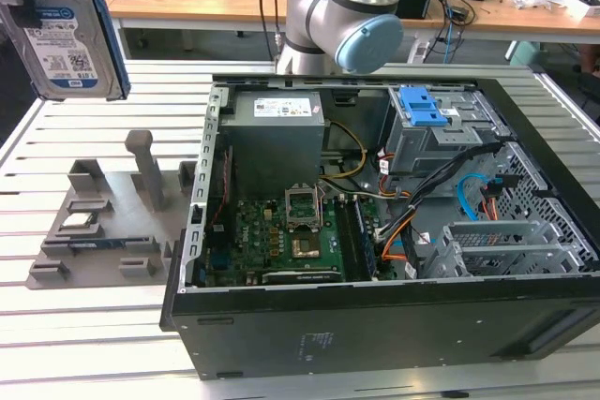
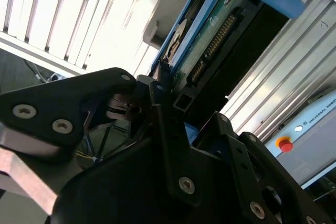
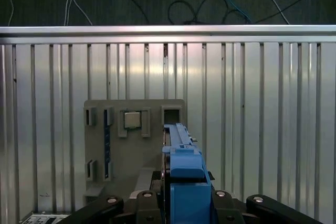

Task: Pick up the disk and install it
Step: 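Pick up the disk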

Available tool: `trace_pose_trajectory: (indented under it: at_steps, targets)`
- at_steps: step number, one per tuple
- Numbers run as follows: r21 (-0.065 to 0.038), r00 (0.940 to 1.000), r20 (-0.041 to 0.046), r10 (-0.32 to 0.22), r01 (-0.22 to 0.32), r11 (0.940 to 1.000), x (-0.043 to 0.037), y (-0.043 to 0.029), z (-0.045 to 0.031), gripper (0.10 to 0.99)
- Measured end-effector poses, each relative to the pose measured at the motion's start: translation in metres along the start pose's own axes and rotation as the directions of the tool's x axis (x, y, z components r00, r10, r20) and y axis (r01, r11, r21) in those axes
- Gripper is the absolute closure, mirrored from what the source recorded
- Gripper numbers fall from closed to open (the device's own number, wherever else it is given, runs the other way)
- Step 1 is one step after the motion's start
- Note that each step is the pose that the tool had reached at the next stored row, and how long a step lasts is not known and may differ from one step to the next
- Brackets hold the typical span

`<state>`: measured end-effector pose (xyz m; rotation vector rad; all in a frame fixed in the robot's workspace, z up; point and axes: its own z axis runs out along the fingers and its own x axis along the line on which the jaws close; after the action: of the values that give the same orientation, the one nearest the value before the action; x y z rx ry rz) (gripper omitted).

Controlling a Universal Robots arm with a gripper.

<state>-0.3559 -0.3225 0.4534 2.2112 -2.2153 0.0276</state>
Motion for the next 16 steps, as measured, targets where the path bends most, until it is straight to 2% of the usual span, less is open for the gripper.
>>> trace_pose_trajectory:
  at_steps: [12, 16]
  targets:
    - [0.0, 1.0, 0.0, 0.0, 0.0, 1.0, 0.0001, -0.0011, -0.0191, 0.722]
    - [0.0, 1.0, 0.0001, 0.0, 0.0, 1.0, 0.0001, -0.0016, -0.0279, 0.722]
